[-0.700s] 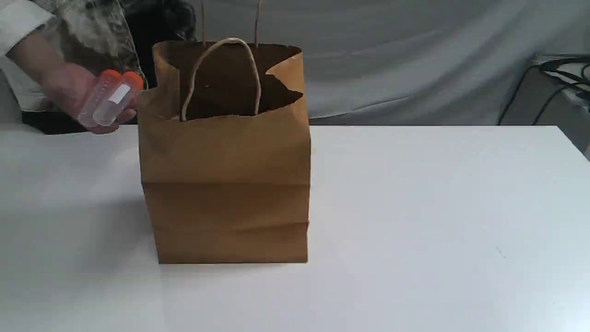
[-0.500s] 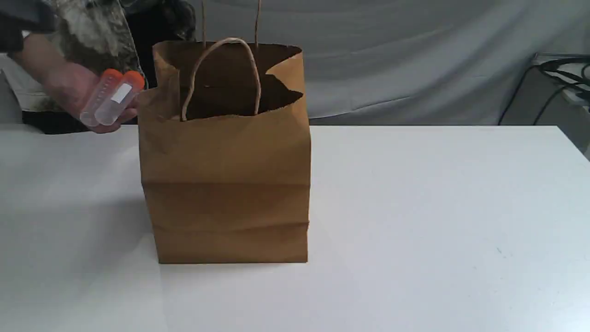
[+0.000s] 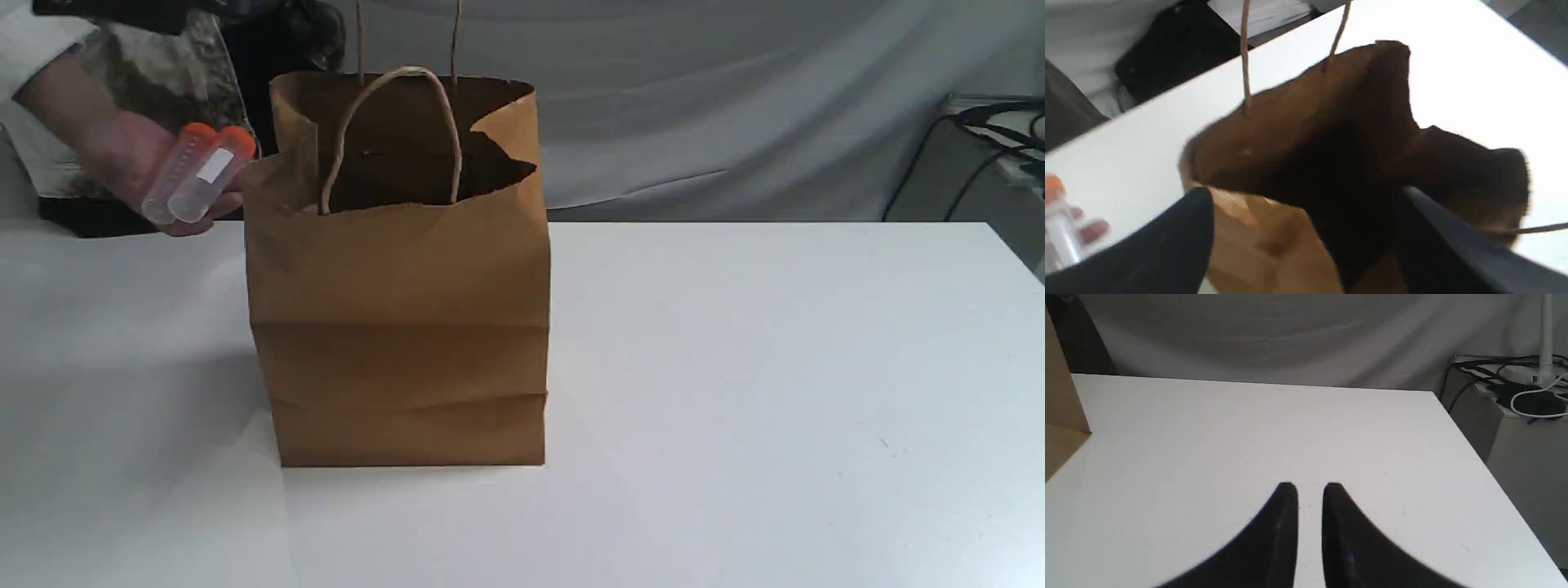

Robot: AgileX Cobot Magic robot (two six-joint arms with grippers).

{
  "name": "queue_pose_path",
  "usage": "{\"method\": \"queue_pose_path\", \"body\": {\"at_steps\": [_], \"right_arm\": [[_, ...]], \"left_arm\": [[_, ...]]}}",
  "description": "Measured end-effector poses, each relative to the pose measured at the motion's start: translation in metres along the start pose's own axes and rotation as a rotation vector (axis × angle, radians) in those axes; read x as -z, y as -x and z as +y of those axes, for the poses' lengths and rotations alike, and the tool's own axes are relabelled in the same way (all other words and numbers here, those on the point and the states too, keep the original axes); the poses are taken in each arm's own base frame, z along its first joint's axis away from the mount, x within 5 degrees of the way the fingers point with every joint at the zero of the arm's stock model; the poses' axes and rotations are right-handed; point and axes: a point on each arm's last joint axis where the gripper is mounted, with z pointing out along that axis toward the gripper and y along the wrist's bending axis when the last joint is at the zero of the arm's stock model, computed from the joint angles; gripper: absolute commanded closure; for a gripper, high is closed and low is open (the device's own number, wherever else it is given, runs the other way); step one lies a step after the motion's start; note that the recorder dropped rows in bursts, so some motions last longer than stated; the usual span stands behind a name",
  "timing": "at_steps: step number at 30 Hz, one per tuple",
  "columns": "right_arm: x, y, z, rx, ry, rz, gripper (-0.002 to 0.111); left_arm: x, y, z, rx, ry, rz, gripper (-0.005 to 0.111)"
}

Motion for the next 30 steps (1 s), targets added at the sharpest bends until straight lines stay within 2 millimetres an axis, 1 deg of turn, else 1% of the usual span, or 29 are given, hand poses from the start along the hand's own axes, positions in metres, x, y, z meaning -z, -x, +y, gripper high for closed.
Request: {"method": "queue_pose_path", "body": {"at_steps": [2, 7, 9, 11, 15, 17, 20, 24, 27, 30], "right_arm": [[0.0, 0.0, 0.0, 0.0, 0.0, 0.0, 0.097], [0.0, 0.0, 0.0, 0.0, 0.0, 0.0, 0.097], [0.0, 0.0, 0.0, 0.0, 0.0, 0.0, 0.097], [0.0, 0.0, 0.0, 0.0, 0.0, 0.0, 0.097], [0.0, 0.0, 0.0, 0.003, 0.0, 0.0, 0.097], [0.0, 0.0, 0.0, 0.003, 0.0, 0.0, 0.097], [0.0, 0.0, 0.0, 0.003, 0.0, 0.0, 0.097], [0.0, 0.0, 0.0, 0.003, 0.0, 0.0, 0.097], [0.0, 0.0, 0.0, 0.003, 0.0, 0.0, 0.097], [0.0, 0.0, 0.0, 0.003, 0.0, 0.0, 0.097]], "left_arm": [[-0.012, 0.009, 0.006, -0.134, 0.024, 0.015, 0.042], [-0.036, 0.021, 0.026, -0.357, 0.045, 0.008, 0.042], [-0.046, 0.02, 0.033, -0.406, 0.041, 0.011, 0.042], [-0.06, 0.016, 0.041, -0.456, 0.025, 0.022, 0.042], [-0.081, 0.008, 0.05, -0.519, -0.026, 0.028, 0.042], [-0.088, 0.005, 0.054, -0.546, -0.04, 0.033, 0.042], [-0.094, 0.002, 0.057, -0.558, -0.044, 0.034, 0.042], [-0.095, 0.006, 0.061, -0.561, -0.002, 0.002, 0.042], [-0.094, 0.008, 0.065, -0.531, 0.023, -0.023, 0.042], [-0.099, 0.003, 0.071, -0.461, 0.03, -0.001, 0.042]]}}
